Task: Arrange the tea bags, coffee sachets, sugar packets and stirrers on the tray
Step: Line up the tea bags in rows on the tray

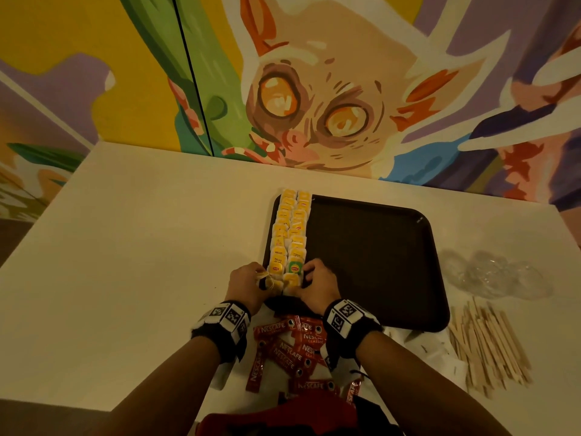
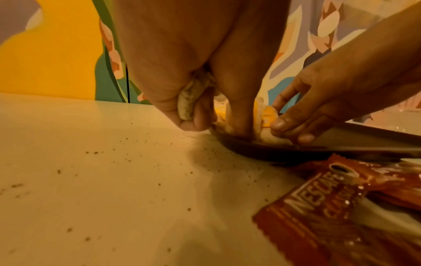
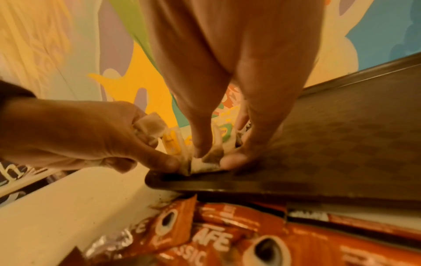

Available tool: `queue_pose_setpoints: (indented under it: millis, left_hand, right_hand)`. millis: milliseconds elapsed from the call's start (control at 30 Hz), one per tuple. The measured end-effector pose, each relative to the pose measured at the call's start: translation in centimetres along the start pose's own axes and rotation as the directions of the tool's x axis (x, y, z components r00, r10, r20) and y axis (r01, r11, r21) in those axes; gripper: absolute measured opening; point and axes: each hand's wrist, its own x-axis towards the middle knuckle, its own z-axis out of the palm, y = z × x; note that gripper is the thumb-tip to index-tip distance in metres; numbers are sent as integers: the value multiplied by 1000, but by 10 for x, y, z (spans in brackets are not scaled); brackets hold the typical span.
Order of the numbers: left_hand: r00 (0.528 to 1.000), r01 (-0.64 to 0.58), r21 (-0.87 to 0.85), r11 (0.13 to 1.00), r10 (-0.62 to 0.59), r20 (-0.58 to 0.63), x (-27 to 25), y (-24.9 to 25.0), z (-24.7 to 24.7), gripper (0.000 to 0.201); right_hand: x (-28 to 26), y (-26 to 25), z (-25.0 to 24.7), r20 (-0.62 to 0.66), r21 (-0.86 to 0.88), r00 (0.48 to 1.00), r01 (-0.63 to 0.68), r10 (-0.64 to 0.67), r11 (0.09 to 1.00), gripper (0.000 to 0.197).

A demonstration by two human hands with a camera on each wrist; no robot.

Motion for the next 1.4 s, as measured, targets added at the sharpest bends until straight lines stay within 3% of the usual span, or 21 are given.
queue_pose_setpoints:
  millis: [100, 167, 433, 700, 933, 1067, 1133, 1233, 1400]
  left_hand:
    - [1000, 12, -13, 1000, -12, -13, 6, -2, 5, 46]
    - [1000, 21, -19, 1000, -21, -21, 9, -2, 7, 45]
    - [998, 65, -60, 996, -66, -19, 23, -1, 8, 42]
    - [993, 116, -127, 985, -118, -11, 29, 1, 2, 38]
    - [998, 1, -174, 985, -13, -69, 21, -6, -8, 30]
    - [991, -59, -198, 978, 34, -128, 15, -5, -16, 21]
    - [986, -104, -192, 976, 75, -150, 12, -3, -19, 19]
    - [976, -163, -186, 969, 130, -177, 7, 3, -21, 17]
    - [934, -319, -147, 936, 284, -218, -6, 15, -25, 16]
  right_hand:
    - [3, 2, 0, 2, 3, 999, -35, 35, 999, 78]
    - [6, 0, 1, 6, -13, 999, -45, 45, 999, 78]
    - [22, -6, 5, -61, -30, 997, -38, 37, 999, 43]
    - [25, -7, 9, -145, 67, 988, -48, 57, 997, 36]
    - [16, -6, 3, -159, 64, 987, 2, 8, 998, 39]
    - [4, -20, -7, -254, 111, 962, 133, -101, 985, 19]
    - [-5, -32, -14, -209, 175, 963, 207, -169, 963, 15]
    - [-16, -48, -20, -63, 232, 961, 275, -268, 933, 23]
    - [-24, -63, -18, 67, 269, 962, 238, -265, 933, 40]
